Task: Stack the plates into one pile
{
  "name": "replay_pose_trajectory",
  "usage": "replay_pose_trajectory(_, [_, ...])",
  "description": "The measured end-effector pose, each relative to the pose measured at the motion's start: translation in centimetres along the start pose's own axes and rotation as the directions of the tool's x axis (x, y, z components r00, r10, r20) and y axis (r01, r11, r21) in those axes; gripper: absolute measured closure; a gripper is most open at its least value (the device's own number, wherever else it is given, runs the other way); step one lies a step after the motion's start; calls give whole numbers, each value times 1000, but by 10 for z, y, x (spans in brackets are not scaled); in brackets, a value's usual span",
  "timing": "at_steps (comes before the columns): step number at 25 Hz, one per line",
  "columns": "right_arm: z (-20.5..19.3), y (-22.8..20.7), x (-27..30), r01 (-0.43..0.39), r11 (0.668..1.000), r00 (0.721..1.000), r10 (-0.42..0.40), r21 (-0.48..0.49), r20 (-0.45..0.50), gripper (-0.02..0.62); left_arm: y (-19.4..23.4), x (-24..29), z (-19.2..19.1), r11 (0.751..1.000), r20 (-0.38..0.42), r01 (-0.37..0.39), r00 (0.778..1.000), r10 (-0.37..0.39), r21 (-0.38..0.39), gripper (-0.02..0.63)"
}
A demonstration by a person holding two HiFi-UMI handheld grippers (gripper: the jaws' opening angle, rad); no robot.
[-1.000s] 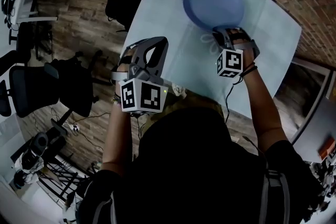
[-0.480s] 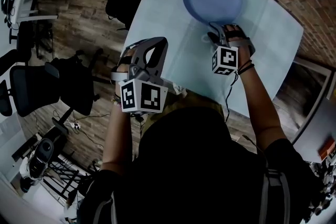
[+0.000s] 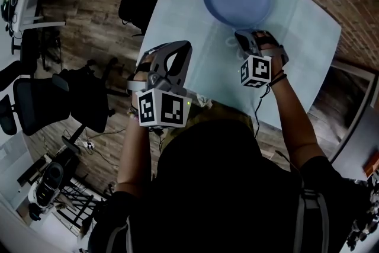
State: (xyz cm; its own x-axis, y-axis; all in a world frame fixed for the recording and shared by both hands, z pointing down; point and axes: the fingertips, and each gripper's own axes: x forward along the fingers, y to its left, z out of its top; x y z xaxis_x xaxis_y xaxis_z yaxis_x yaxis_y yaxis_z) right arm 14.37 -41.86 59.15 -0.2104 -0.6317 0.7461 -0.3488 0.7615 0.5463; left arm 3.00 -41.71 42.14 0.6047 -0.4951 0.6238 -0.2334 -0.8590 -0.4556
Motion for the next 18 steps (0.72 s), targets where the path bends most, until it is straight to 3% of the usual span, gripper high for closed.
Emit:
replay_pose_trajectory(9, [34, -14, -48, 117, 984, 993, -119, 136, 5, 561, -4, -39, 15, 999, 85, -23, 996, 20, 39, 583])
replay_pose_trajectory(13, [71, -19, -98, 193, 951, 979, -204, 243, 24, 561, -8, -78, 22, 997, 155, -24, 988, 13, 71, 583])
replay_pose_trajectory(18, [140, -21, -164, 289, 899, 940, -331, 327, 79, 560, -11, -129, 24, 993, 249, -46, 968, 17, 112, 583])
